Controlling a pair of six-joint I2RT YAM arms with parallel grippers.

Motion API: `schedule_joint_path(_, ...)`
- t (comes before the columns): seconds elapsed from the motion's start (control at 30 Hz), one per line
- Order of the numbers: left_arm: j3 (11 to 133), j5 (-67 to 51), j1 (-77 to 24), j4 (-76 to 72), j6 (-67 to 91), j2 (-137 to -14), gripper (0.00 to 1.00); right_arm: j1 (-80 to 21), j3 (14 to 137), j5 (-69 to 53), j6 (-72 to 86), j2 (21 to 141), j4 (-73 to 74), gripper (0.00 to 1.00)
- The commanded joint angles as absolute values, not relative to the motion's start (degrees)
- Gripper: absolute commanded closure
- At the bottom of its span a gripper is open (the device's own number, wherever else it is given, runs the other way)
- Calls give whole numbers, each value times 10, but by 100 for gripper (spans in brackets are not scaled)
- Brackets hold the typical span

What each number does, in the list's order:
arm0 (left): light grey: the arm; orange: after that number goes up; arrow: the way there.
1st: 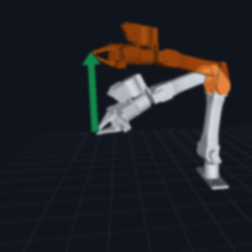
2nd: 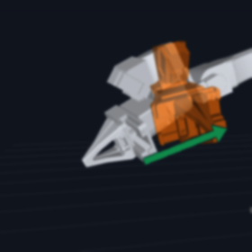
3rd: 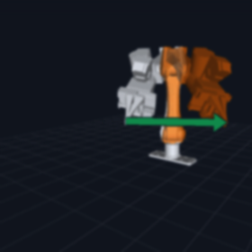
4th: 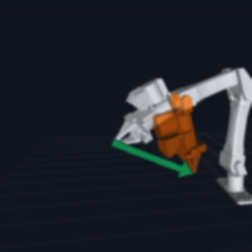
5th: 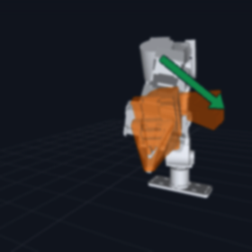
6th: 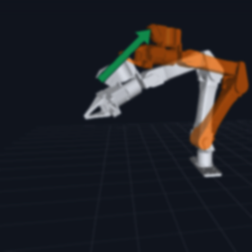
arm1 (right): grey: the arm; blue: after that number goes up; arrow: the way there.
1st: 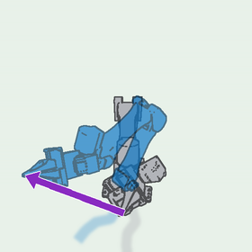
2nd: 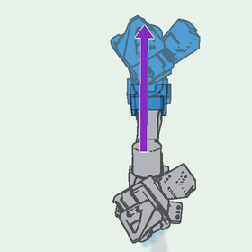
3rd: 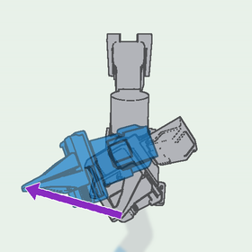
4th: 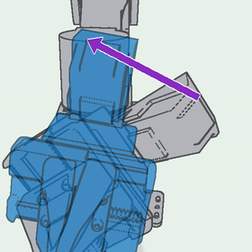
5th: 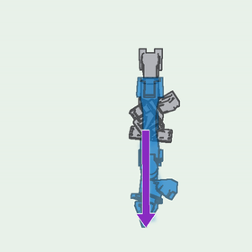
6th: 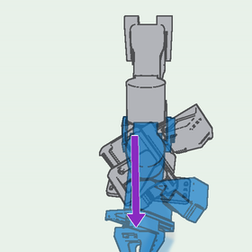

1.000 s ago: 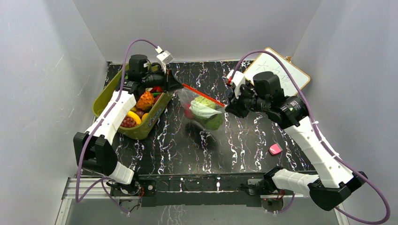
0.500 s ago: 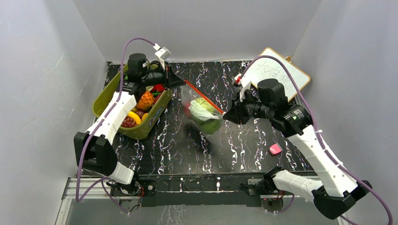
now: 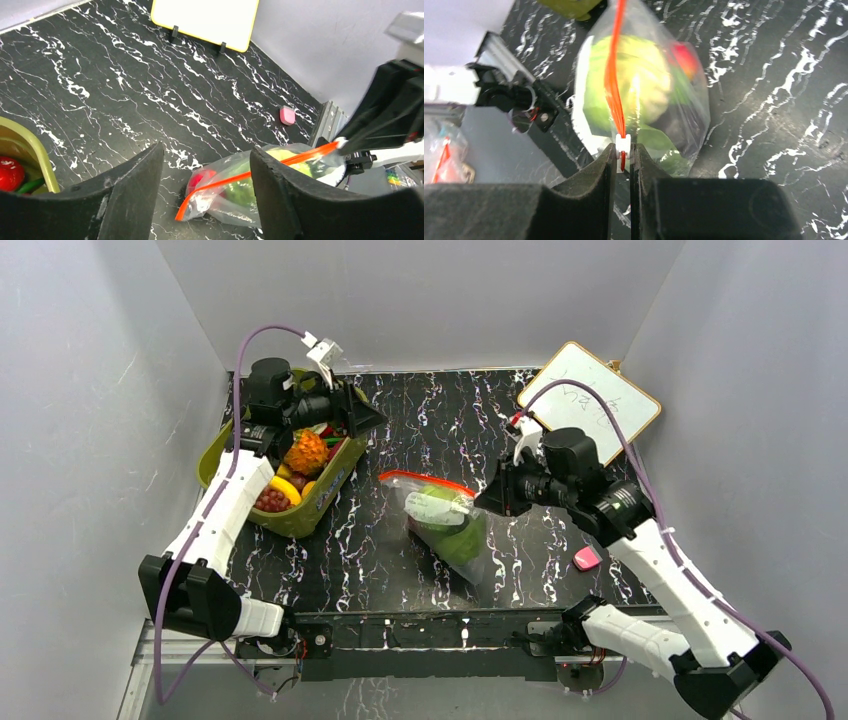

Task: Place the food in the zip-top bag and seal the zipper
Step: Place the zipper food storage bag at the center of the board.

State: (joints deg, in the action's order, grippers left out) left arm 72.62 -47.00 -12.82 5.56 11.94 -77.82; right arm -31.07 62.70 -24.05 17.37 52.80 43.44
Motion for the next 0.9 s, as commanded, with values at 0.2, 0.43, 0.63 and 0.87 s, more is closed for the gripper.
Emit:
schedule_joint_path(0.2,796,-401,-126,127,107,-756,2,-307,636,3,179,588,417,100)
schedule_joint_path(0.43,805,-361,-125,192,99,-747,2,-285,659,57,161,662,392,100)
schedule_joint_path(0.63,798,-327,-126,225,100,-727,2,-244,676,60,145,714,372,100)
schedule_joint_path(0.87,767,-243,-125,236,148,-704,2,-233,694,103,131,766,380,97)
